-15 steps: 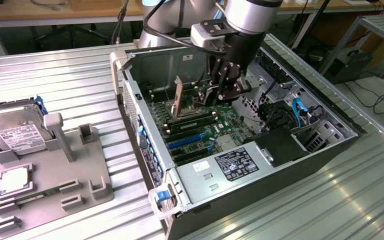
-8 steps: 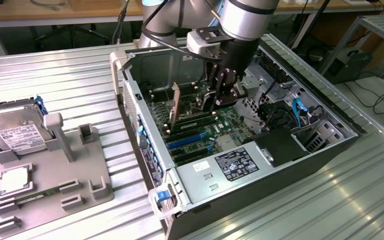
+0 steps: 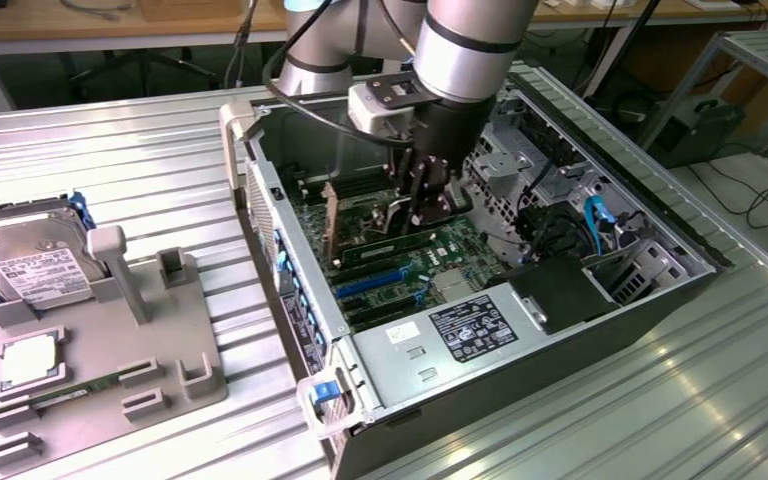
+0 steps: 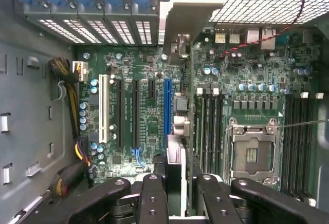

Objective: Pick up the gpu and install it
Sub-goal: 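Insert the gpu into the slot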

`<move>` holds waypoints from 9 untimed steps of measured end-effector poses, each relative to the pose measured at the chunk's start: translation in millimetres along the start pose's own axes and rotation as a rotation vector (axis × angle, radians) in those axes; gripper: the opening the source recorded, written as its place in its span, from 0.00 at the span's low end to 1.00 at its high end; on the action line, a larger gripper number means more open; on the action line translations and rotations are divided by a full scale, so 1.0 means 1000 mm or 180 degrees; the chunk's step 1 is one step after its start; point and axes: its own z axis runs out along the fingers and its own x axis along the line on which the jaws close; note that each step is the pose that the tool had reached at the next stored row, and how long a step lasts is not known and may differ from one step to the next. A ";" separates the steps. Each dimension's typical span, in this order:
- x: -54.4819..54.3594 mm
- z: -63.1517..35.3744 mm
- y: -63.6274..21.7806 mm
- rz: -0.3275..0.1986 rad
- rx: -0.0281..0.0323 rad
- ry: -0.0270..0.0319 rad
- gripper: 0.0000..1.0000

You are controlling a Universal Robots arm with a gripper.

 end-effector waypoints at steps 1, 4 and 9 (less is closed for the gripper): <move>0.002 0.0007 0.0001 -0.0007 0.0000 -0.0002 0.28; 0.004 0.0037 0.0003 -0.0086 -0.0002 -0.0002 0.28; 0.004 0.0132 0.0017 -0.0108 -0.0003 -0.0004 0.28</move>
